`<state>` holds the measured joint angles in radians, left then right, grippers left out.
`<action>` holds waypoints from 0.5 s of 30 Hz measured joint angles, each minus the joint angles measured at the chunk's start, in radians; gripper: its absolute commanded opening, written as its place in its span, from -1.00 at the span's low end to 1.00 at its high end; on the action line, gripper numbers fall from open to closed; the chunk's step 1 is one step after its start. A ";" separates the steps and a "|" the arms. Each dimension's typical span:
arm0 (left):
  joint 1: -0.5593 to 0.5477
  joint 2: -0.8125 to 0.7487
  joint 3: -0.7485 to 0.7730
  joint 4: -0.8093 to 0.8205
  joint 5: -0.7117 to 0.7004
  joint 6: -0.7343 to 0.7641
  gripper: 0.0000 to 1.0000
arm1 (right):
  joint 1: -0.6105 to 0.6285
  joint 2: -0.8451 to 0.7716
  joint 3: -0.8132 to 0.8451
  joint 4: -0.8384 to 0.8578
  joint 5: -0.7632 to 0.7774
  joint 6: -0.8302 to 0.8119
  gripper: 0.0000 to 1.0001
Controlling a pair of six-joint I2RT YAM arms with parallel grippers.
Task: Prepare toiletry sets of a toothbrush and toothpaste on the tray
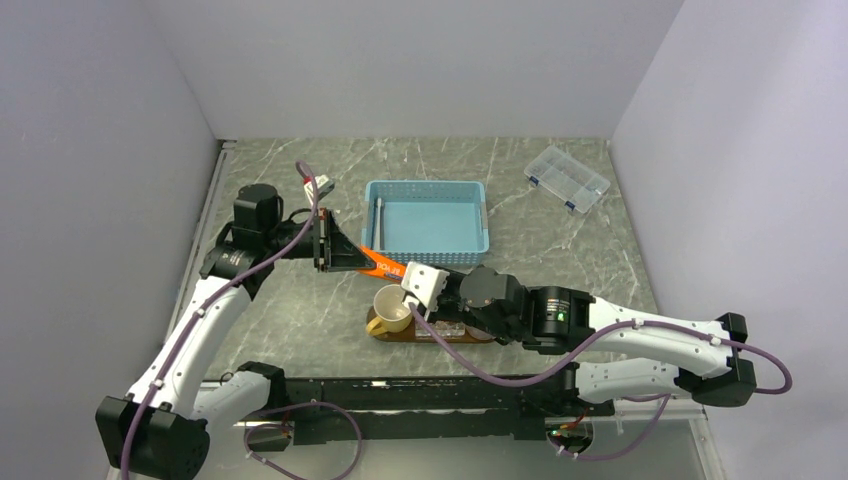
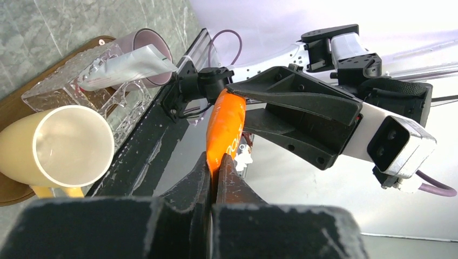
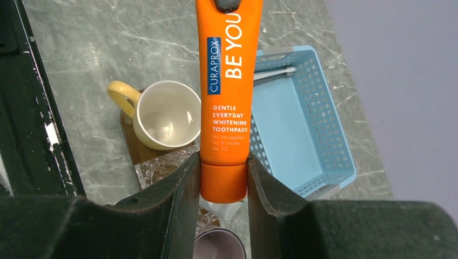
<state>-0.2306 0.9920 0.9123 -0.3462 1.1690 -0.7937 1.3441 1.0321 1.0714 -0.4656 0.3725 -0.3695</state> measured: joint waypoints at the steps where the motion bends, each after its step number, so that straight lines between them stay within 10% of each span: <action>1: -0.001 0.000 0.006 -0.013 -0.006 0.006 -1.00 | 0.001 0.000 0.000 -0.002 0.002 0.006 -0.43; 15: -0.014 -0.010 0.238 -0.300 -0.222 0.237 -1.00 | 0.002 -0.083 0.027 -0.074 0.109 0.168 -0.10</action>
<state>-0.2443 0.9825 1.1500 -0.6460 0.9470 -0.5568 1.3460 0.9489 1.0988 -0.5392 0.4816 -0.2016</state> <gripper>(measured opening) 0.033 0.441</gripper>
